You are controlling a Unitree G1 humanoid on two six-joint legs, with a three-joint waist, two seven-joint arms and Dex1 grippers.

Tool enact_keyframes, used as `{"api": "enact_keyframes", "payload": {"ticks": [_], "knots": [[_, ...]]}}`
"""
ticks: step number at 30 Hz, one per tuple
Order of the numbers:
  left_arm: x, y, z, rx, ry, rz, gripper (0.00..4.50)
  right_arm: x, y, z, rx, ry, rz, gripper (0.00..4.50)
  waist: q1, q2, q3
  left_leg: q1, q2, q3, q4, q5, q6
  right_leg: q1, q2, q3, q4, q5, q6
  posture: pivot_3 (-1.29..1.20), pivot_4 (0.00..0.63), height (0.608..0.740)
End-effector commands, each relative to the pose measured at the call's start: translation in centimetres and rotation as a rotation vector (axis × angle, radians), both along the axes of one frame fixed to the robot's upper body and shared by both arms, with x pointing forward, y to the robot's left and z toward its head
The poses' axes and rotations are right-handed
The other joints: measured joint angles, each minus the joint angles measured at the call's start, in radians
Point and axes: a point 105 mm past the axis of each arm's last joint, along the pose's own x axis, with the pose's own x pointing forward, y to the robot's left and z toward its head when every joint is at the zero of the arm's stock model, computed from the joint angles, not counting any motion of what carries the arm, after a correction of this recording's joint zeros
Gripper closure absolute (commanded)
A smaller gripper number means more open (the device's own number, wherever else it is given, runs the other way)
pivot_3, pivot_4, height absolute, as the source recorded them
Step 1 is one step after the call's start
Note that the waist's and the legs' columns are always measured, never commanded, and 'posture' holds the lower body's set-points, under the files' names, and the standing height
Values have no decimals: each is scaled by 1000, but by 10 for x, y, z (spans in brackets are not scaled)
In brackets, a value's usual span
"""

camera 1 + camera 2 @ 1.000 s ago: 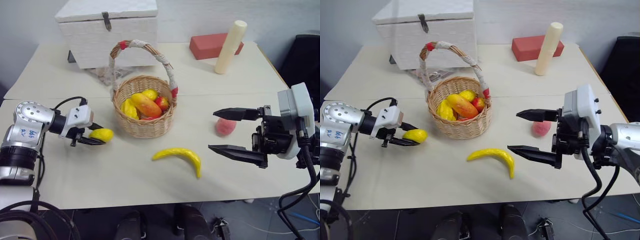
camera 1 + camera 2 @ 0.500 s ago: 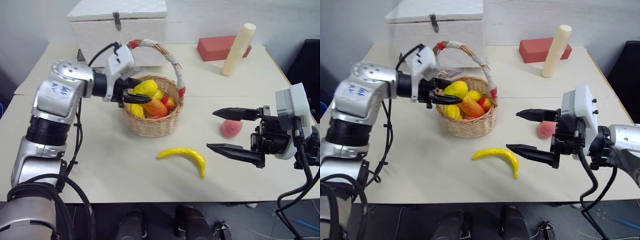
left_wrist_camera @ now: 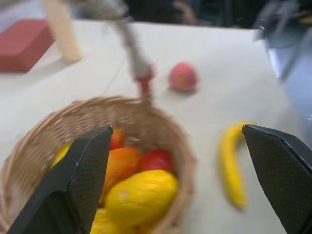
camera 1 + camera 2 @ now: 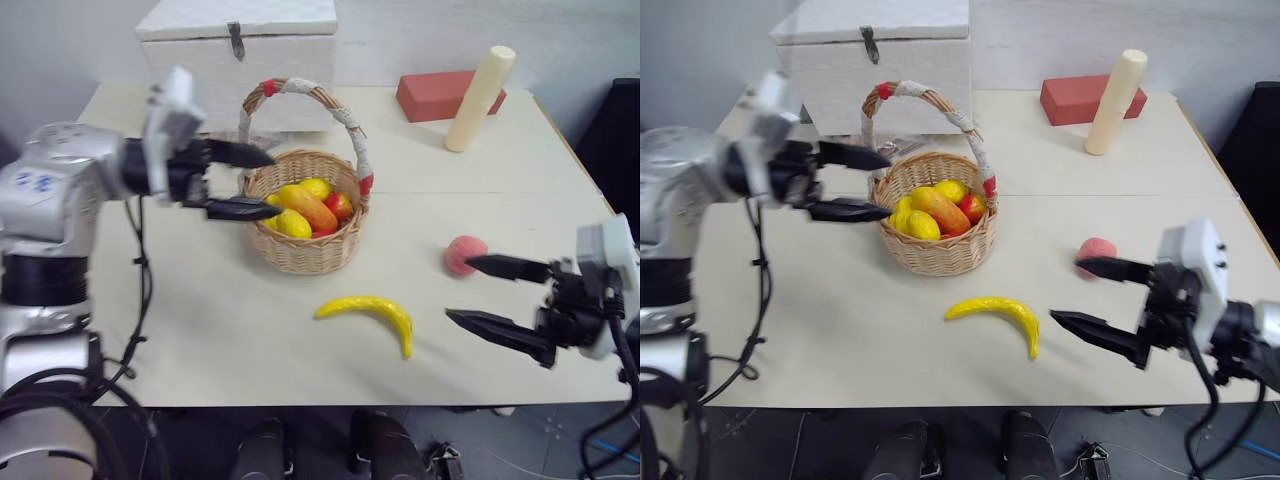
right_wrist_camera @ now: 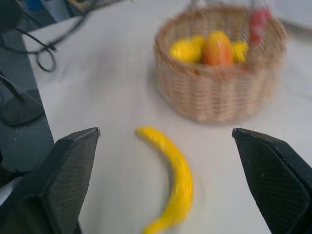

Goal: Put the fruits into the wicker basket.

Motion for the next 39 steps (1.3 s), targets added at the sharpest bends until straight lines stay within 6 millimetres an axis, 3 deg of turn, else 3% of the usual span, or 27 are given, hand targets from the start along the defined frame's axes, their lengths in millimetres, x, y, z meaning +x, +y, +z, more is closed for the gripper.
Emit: {"api": "enact_keyframes", "payload": {"ticks": [1,4,6,9,15,22,28,32,39], "knots": [[-32,14,4,26,24,-92,37,-13,-24,7,-23,-10,-70,0,3,0,0,0,0,0,1,0,0,0,0,0,-1,0,0,0,150,740],[-56,28,-9,85,94,-148,37,-27,-46,-5,-8,96,-135,0,5,0,0,2,0,-1,3,0,1,3,-1,0,-2,0,0,0,150,740],[-59,28,-14,95,99,-147,37,-32,-53,-15,-40,120,-166,0,10,0,0,4,1,-5,2,-1,2,6,-3,-2,-4,0,0,0,150,740],[-55,22,-23,99,77,-142,37,-23,-49,-30,-64,89,-182,0,7,-1,0,8,2,-9,2,-4,3,15,-4,-6,-9,0,0,0,150,740],[-53,13,-55,198,34,-182,37,12,0,-71,-8,16,-133,0,-10,1,1,12,2,-5,-2,-6,0,14,-4,-4,-6,-2,-3,0,150,740],[-46,4,-59,205,-4,-194,37,39,35,-103,-51,15,-81,0,-21,1,1,12,0,-4,-2,-5,-2,14,-2,-5,-5,-4,-4,0,150,740],[-40,-2,-58,193,13,-173,37,64,48,-114,14,18,-112,0,-21,1,1,13,1,-4,-2,-4,-2,14,-2,-5,-4,-4,-4,0,150,740],[-34,-4,-50,159,1,-151,0,72,47,-132,-109,-5,-121,904,-22,1,1,13,0,-4,-2,-4,-2,14,-2,-5,-5,-4,-4,0,150,740],[-26,0,-42,118,-14,-83,0,67,47,-123,-80,-46,-133,3447,-23,1,1,13,0,-4,-2,-4,-2,14,-1,-4,-3,-5,-3,0,150,740]]}}
